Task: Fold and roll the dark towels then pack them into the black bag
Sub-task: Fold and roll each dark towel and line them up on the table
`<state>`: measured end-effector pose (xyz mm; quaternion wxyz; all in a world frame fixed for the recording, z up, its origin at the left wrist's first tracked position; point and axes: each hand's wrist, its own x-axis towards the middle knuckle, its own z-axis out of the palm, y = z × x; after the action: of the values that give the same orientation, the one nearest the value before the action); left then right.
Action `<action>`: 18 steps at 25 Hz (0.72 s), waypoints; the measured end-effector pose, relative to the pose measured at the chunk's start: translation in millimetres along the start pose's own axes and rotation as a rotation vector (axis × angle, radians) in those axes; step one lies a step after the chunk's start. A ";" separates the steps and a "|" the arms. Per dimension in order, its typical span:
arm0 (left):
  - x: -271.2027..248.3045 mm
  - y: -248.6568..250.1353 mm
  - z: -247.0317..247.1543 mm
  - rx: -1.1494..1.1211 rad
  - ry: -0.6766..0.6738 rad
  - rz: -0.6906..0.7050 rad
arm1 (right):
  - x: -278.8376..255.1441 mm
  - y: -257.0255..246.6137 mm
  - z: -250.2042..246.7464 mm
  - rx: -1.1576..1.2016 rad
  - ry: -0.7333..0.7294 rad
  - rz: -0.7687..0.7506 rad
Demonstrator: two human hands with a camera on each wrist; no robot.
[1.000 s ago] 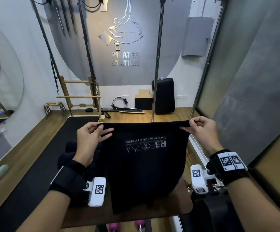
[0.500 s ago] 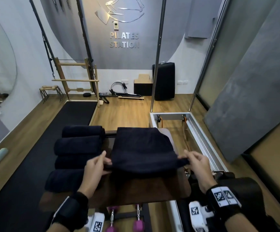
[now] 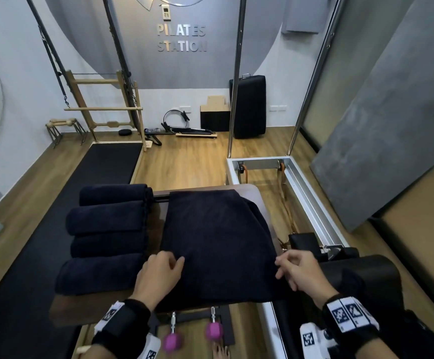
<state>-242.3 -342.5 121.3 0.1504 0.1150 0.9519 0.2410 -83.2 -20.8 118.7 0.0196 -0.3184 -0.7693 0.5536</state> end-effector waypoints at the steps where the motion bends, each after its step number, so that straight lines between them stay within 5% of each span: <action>1: 9.9 9.7 -1.7 -0.052 0.010 0.052 | 11.0 -8.9 -1.6 0.006 0.010 -0.020; 8: 99.8 68.5 19.6 -0.189 0.039 0.317 | 119.5 -65.5 9.8 -0.003 0.086 -0.101; 11: 134.4 88.2 32.5 0.021 -0.073 0.301 | 165.7 -72.1 24.1 -0.069 0.098 -0.071; 15: 161.4 93.4 41.6 0.274 -0.381 0.225 | 204.5 -70.4 35.6 -0.237 0.026 -0.063; 18: 171.5 88.7 45.4 0.299 -0.447 0.212 | 224.4 -68.5 34.2 -0.289 -0.002 -0.075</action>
<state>-373.0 -197.3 87.4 0.3119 0.2851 0.9027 0.0812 -307.2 52.7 92.4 -0.0066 -0.2885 -0.8522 0.4364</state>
